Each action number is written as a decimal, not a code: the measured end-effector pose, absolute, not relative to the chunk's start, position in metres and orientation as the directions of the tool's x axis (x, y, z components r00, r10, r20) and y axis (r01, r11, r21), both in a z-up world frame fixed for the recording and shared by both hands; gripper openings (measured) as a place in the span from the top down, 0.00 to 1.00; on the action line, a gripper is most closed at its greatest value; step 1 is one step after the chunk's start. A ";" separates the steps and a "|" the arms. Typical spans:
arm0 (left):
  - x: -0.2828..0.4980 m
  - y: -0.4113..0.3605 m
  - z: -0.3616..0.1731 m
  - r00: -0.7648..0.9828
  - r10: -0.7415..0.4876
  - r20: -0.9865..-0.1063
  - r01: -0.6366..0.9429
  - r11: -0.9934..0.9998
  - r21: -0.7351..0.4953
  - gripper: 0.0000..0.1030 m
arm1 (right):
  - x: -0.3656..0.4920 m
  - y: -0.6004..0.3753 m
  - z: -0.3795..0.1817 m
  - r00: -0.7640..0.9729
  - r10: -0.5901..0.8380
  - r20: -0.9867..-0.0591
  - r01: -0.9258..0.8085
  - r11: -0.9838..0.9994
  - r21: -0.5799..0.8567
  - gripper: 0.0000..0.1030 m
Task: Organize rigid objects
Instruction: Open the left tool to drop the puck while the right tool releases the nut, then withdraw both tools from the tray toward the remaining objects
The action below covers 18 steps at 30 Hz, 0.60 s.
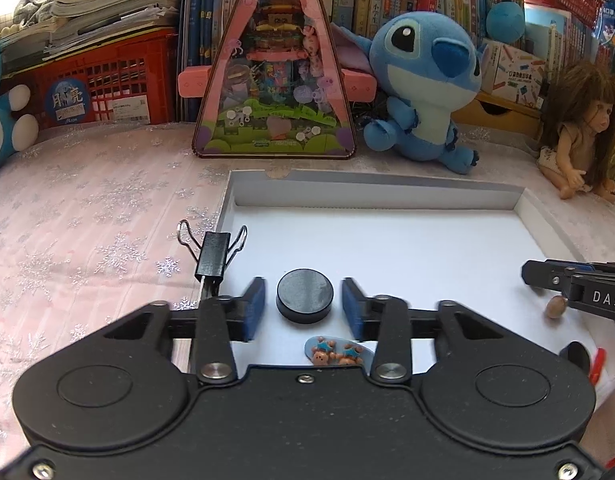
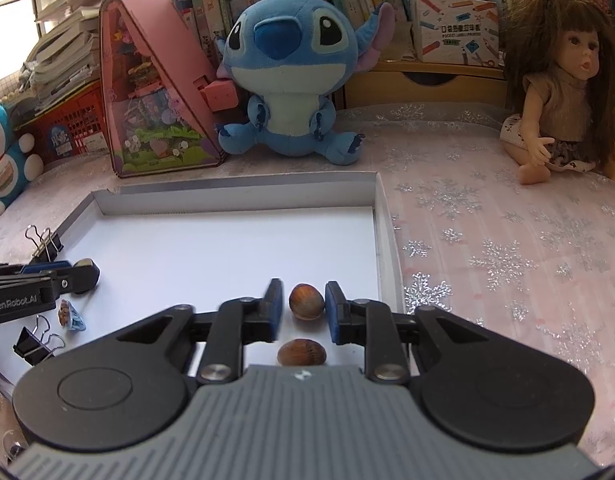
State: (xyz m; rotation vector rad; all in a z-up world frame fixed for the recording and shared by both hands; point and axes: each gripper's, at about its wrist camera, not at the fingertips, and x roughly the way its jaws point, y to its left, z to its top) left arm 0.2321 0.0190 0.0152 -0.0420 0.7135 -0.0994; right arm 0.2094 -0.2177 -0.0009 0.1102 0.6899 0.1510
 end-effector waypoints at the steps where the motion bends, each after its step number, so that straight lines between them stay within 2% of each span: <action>1: 0.229 0.020 0.018 0.757 -0.115 -0.643 0.084 0.993 -0.078 0.53 | 0.207 -0.219 0.001 0.767 0.180 -0.616 -0.104 0.982 0.157 0.44; 5: 0.216 0.020 0.031 0.783 -0.125 -0.610 0.102 0.992 -0.072 0.41 | 0.197 -0.223 0.010 0.795 0.172 -0.581 -0.108 0.984 0.143 0.39; 18: 0.140 0.004 0.057 0.816 -0.234 -0.529 0.228 0.971 -0.078 0.32 | 0.139 -0.220 0.032 0.864 0.162 -0.476 -0.159 0.986 0.045 0.25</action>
